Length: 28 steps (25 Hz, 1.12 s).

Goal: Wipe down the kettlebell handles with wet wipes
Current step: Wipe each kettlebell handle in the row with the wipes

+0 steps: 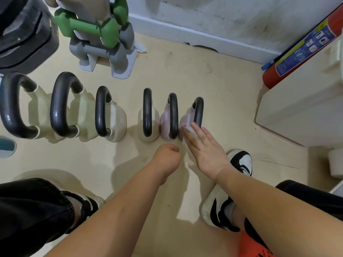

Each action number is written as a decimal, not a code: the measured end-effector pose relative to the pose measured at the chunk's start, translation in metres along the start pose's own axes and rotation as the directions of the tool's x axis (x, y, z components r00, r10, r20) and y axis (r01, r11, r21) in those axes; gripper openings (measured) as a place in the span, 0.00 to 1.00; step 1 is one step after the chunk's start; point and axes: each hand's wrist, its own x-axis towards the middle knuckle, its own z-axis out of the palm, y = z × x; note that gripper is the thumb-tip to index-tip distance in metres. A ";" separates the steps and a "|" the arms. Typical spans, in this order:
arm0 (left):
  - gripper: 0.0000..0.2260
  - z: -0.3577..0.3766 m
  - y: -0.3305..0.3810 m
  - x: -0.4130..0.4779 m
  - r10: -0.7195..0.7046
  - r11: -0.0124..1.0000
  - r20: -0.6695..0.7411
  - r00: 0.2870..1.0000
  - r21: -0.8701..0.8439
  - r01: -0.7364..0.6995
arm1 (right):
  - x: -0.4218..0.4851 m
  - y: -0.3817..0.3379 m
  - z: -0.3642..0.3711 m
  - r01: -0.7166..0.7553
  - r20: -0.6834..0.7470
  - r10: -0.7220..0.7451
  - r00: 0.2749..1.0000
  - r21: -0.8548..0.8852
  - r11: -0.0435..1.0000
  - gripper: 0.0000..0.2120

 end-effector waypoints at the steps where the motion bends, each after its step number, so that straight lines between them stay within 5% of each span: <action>1: 0.11 0.000 0.002 -0.002 0.006 1.000 -0.001 1.000 -0.008 -0.006 | 0.001 0.001 -0.005 -0.072 -0.023 0.076 0.997 0.134 0.988 0.35; 3: 0.11 0.002 0.004 -0.004 0.023 0.999 0.004 1.000 -0.030 -0.022 | 0.017 -0.005 -0.026 -0.321 -0.006 0.375 0.927 0.505 0.801 0.35; 6: 0.12 0.005 0.009 -0.006 0.033 0.998 0.030 0.999 -0.050 -0.032 | 0.062 -0.013 -0.066 -0.525 0.292 0.643 0.708 0.826 0.204 0.20; 9: 0.13 0.007 0.009 -0.008 0.019 0.999 0.047 0.999 -0.033 -0.017 | 0.080 -0.010 -0.073 -0.458 0.585 0.618 0.525 0.806 -0.375 0.15; 11: 0.16 0.006 0.007 -0.006 0.004 1.000 0.043 0.999 -0.016 -0.003 | 0.082 -0.003 -0.064 -0.410 0.657 0.561 0.503 0.753 -0.514 0.20; 14: 0.19 0.002 0.005 -0.002 -0.010 1.000 0.016 1.000 -0.007 0.010 | 0.085 -0.008 -0.058 -0.476 0.602 0.646 0.470 0.789 -0.390 0.21; 17: 0.17 0.000 0.008 -0.004 -0.012 1.000 0.029 1.000 -0.025 0.013 | 0.075 -0.028 -0.053 -0.564 0.383 0.784 0.489 0.824 -0.051 0.19; 19: 0.15 -0.006 0.006 -0.005 0.002 0.999 0.025 1.000 -0.043 -0.001 | 0.061 -0.050 -0.046 -0.589 0.228 0.793 0.565 0.784 0.194 0.26; 22: 0.11 -0.030 0.004 -0.008 -0.056 0.986 -0.076 0.996 -0.160 0.043 | 0.062 -0.077 -0.035 -0.398 -0.027 0.597 0.802 0.721 0.567 0.30; 24: 0.08 -0.047 0.007 -0.013 -0.084 0.967 -0.133 0.988 -0.250 0.049 | 0.070 -0.076 -0.030 -0.260 -0.038 0.390 0.920 0.685 0.680 0.30; 28: 0.11 -0.061 0.005 -0.012 -0.116 0.934 -0.150 0.982 -0.352 0.057 | 0.089 -0.047 -0.009 -0.144 -0.116 0.185 0.976 0.296 0.944 0.32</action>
